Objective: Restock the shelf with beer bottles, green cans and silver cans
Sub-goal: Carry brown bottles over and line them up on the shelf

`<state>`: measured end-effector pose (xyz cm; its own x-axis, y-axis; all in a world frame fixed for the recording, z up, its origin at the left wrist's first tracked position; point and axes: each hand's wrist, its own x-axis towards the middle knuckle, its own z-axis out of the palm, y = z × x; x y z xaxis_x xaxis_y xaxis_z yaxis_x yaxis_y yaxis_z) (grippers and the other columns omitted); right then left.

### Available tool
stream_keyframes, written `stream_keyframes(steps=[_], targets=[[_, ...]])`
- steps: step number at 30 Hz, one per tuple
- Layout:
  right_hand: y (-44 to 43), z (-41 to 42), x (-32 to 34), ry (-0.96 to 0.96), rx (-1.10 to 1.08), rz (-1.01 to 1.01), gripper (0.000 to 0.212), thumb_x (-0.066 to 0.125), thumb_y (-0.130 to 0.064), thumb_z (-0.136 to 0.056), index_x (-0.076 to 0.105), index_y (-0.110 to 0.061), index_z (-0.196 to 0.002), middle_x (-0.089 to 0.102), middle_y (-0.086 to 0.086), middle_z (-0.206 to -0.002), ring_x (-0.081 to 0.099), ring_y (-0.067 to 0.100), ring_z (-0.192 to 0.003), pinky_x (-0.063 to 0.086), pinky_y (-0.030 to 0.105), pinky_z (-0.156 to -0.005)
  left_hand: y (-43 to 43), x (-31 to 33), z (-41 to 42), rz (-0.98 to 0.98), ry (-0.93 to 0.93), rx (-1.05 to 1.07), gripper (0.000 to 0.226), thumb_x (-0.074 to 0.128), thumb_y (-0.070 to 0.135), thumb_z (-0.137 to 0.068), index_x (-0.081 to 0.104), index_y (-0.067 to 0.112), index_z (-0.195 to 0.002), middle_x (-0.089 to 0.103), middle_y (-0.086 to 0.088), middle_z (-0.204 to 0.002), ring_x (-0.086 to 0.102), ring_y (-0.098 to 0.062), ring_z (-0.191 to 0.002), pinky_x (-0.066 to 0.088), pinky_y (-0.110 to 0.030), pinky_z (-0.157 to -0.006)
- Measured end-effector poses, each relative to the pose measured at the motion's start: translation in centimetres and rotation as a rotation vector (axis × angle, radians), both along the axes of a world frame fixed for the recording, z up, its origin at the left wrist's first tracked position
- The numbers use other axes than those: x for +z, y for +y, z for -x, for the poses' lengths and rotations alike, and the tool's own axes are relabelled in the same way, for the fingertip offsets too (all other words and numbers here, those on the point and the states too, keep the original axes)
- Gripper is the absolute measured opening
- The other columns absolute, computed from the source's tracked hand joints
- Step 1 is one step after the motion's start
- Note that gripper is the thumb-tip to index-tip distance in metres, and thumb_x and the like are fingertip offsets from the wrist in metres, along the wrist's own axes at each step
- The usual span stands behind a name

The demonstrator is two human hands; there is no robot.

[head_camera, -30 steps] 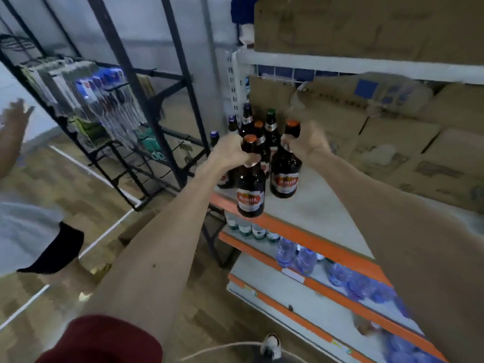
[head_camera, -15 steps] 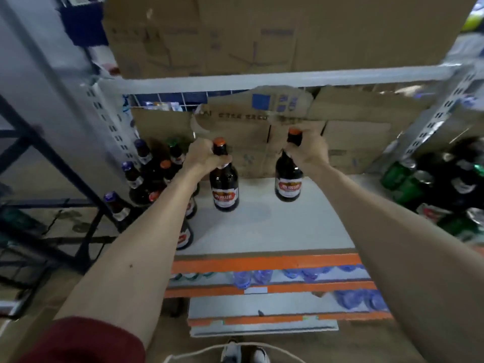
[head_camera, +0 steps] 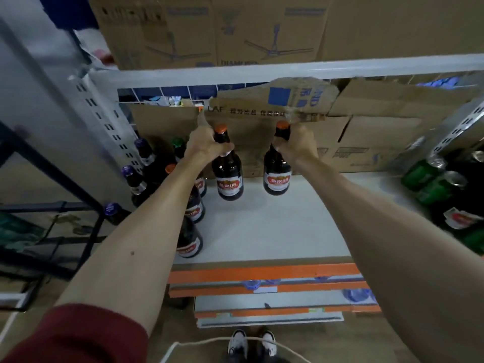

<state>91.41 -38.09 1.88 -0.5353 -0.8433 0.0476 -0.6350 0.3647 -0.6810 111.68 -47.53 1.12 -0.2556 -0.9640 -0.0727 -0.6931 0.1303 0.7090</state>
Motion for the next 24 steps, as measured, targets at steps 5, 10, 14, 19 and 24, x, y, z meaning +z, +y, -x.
stream_keyframes(steps=[5,10,14,19,24], targets=[[-2.6,-1.4,-1.9,-0.013,0.049,-0.024,0.029,0.064,-0.024,-0.090,0.062,-0.004,-0.110,0.066,0.017,-0.103,0.063,0.034,-0.095,0.053,0.040,-0.076,-0.8,-1.0,-0.7,-0.011,0.016,0.015,0.031,0.084,0.029,-0.073,0.076,0.006,-0.090,0.075,-0.010,-0.087,0.071,-0.022,-0.089,0.056,-0.041,-0.089],[-3.6,-2.2,-3.6,-0.044,0.056,-0.033,0.032,0.064,-0.025,-0.089,0.062,-0.005,-0.113,0.066,0.018,-0.106,0.063,0.035,-0.098,0.055,0.044,-0.082,-1.4,-2.6,-0.9,-0.015,-0.002,0.063,0.030,0.082,0.033,-0.070,0.075,0.004,-0.077,0.074,-0.012,-0.079,0.071,-0.025,-0.082,0.058,-0.044,-0.082],[-3.9,-2.2,-4.3,-0.059,0.082,-0.045,0.032,0.064,-0.025,-0.090,0.061,-0.006,-0.116,0.066,0.017,-0.109,0.062,0.035,-0.100,0.054,0.045,-0.085,-1.3,-3.1,-0.4,-0.013,-0.006,0.088,0.030,0.083,0.032,-0.070,0.074,0.005,-0.080,0.074,-0.010,-0.079,0.071,-0.022,-0.081,0.058,-0.038,-0.080],[-4.0,-2.0,-4.7,-0.042,0.089,-0.021,0.029,0.063,-0.023,-0.090,0.061,-0.008,-0.114,0.065,0.015,-0.108,0.062,0.032,-0.099,0.050,0.038,-0.080,-1.6,-3.6,0.4,0.009,-0.024,0.070,0.029,0.081,0.031,-0.073,0.073,0.005,-0.080,0.073,-0.010,-0.079,0.070,-0.021,-0.080,0.057,-0.038,-0.078],[-4.0,-1.8,-5.3,-0.020,0.096,0.001,0.028,0.063,-0.025,-0.091,0.060,-0.007,-0.112,0.066,0.015,-0.104,0.062,0.031,-0.095,0.048,0.034,-0.074,-1.6,-4.8,1.0,0.002,-0.001,0.069,0.029,0.081,0.030,-0.076,0.072,0.005,-0.089,0.073,-0.009,-0.085,0.069,-0.021,-0.084,0.054,-0.034,-0.075]])
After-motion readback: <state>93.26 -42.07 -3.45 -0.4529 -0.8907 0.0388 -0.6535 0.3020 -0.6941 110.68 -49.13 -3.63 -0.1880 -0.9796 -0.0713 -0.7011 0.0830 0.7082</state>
